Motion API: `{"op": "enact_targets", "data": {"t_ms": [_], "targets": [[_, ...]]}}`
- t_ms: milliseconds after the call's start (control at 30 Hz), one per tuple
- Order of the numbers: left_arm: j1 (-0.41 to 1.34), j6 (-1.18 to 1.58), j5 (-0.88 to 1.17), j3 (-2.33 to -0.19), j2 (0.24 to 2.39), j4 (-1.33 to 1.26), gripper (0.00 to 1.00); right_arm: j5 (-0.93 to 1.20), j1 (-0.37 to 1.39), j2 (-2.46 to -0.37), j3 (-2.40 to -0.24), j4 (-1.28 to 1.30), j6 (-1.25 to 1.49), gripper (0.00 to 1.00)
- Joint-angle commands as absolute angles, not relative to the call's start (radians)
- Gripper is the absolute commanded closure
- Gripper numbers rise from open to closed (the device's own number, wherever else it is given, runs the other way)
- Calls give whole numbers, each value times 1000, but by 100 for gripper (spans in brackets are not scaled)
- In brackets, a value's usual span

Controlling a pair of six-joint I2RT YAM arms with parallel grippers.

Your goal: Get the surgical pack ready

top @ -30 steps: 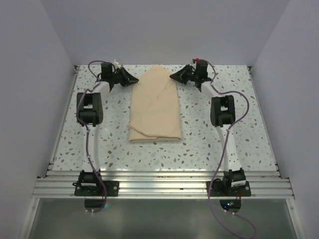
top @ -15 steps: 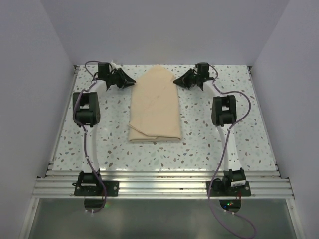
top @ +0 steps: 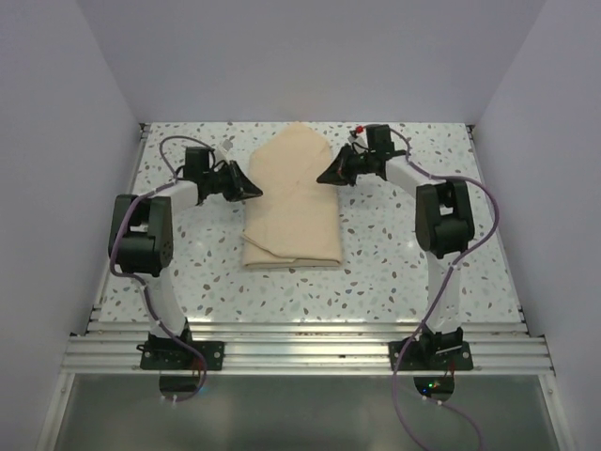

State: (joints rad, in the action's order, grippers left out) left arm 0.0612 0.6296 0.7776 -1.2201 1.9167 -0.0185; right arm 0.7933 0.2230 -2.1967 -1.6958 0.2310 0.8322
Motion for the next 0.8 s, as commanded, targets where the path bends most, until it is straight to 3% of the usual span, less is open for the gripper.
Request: {"op": "enact_targets", "data": {"t_ms": [0, 167, 300, 467, 567, 767], "targets": [[48, 555, 798, -1186, 1976, -14, 87, 836, 204, -2232, -1631, 291, 720, 92], [14, 528, 784, -1239, 2123, -2, 91, 833, 172, -2358, -1658, 285, 695, 92], [11, 480, 759, -1348, 2238, 187, 97, 810, 161, -2439, -1729, 350, 635, 92], [11, 431, 732, -1356, 2108, 215, 97, 810, 167, -2337, -1779, 431, 569, 92], [12, 469, 735, -1319, 2008, 126, 92, 808, 166, -2242, -1767, 451, 554, 91], [15, 557, 790, -1321, 2089, 28, 89, 828, 167, -2284, -1732, 419, 575, 91]]}}
